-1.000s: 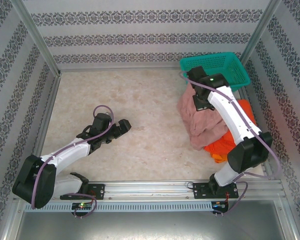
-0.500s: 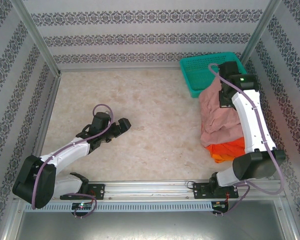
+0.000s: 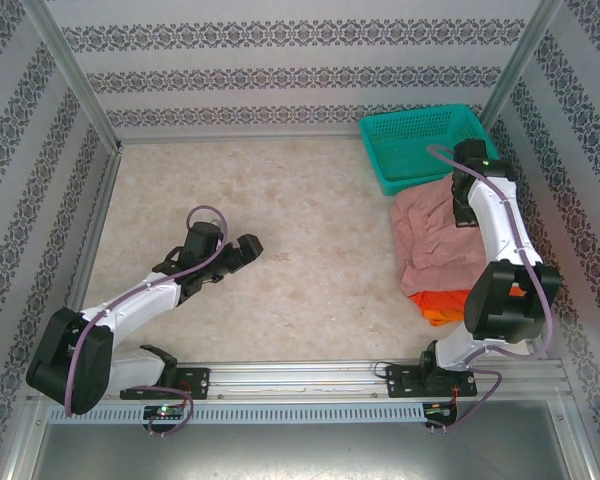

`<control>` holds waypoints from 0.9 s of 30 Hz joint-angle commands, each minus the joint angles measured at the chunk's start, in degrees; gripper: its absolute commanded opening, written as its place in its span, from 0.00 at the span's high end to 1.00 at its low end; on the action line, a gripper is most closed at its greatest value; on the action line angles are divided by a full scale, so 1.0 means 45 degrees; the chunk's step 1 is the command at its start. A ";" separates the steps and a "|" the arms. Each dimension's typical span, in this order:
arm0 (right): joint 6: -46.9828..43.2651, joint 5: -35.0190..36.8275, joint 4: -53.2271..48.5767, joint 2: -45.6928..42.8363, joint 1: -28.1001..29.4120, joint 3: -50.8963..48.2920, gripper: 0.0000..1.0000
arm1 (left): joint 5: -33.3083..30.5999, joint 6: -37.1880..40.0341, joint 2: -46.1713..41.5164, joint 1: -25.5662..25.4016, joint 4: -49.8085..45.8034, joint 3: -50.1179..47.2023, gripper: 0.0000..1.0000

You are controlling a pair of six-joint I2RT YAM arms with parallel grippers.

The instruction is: Fold and stack the shorts

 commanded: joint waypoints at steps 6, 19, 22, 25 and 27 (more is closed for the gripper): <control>-0.0416 0.2620 0.1272 0.1521 -0.0822 -0.0645 0.57 | -0.0094 0.0391 -0.0014 0.0259 -0.0456 0.0260 0.00; 0.3235 -0.6931 0.1690 -0.1280 -0.0171 -0.0111 0.02 | -0.2093 0.1251 -0.1670 0.0537 -0.1665 0.0469 0.00; 0.4105 -0.9245 0.2449 -0.1090 0.0353 -0.1250 0.02 | -0.2720 0.1630 -0.1976 0.0612 -0.1841 0.0542 0.00; 0.4672 -1.0185 0.3124 -0.0494 0.0548 -0.2785 0.03 | -0.3605 0.2256 -0.2399 0.0717 -0.1977 0.0541 0.00; 0.4882 -1.0336 0.3686 -0.0188 0.0559 -0.3854 0.02 | -0.4414 0.2678 -0.2688 0.0810 -0.2092 0.0526 0.00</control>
